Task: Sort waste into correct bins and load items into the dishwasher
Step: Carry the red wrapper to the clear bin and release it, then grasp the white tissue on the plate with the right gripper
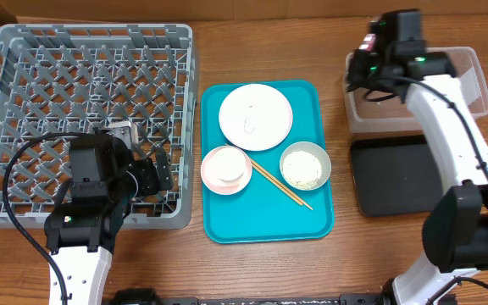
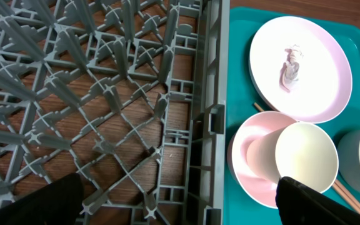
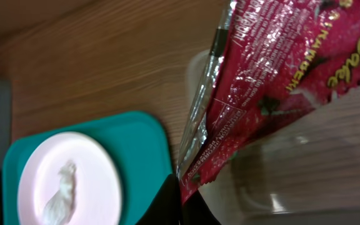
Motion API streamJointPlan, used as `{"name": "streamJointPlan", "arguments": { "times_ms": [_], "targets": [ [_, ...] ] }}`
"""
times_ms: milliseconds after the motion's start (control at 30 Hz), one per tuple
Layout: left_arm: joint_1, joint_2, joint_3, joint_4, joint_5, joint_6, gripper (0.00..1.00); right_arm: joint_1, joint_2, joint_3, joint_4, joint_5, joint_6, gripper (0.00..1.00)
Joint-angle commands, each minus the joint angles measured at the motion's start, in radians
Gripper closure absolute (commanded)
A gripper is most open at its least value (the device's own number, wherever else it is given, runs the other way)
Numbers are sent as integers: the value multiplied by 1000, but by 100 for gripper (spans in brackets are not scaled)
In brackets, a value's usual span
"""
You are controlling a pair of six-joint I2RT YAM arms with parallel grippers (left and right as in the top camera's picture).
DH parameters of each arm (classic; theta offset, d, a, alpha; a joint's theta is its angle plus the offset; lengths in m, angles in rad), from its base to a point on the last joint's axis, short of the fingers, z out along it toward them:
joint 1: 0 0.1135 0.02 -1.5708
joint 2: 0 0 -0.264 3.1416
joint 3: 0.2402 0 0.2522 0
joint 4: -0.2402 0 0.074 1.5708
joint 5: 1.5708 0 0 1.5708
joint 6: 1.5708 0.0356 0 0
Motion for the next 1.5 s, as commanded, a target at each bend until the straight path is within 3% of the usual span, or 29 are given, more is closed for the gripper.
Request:
{"name": "streamJointPlan", "arguments": {
  "times_ms": [0,33,67,100,267,367,667,867,1067,1400,1467],
  "targets": [
    [-6,4,29,5,12,-3,0,-73,-3,12,-3,-12,-2,86],
    [-6,4,29,7,12,-3,0,-82,-3,12,-6,-42,-3,67],
    [-6,4,29,8,12,-3,0,-90,-3,12,-9,-77,-3,22],
    [-6,4,29,10,12,-3,0,-91,-3,12,-11,-98,-3,15],
    [-6,4,29,10,12,-3,0,-71,-10,14,-24,-206,-3,25],
    [-6,4,29,12,12,-3,0,-15,-10,14,-26,-285,-3,25],
    [-6,4,29,13,12,-3,0,296,42,9,-32,-109,-56,24],
    [-6,4,29,13,12,-3,0,436,145,9,-11,-52,3,26],
    [-6,4,29,13,12,-3,0,481,227,9,56,-28,101,37],
    [-6,4,29,13,12,-3,0,499,319,9,142,-36,159,40],
    [-6,4,29,13,12,-3,0,499,327,9,145,-35,159,48]
  ]
}}
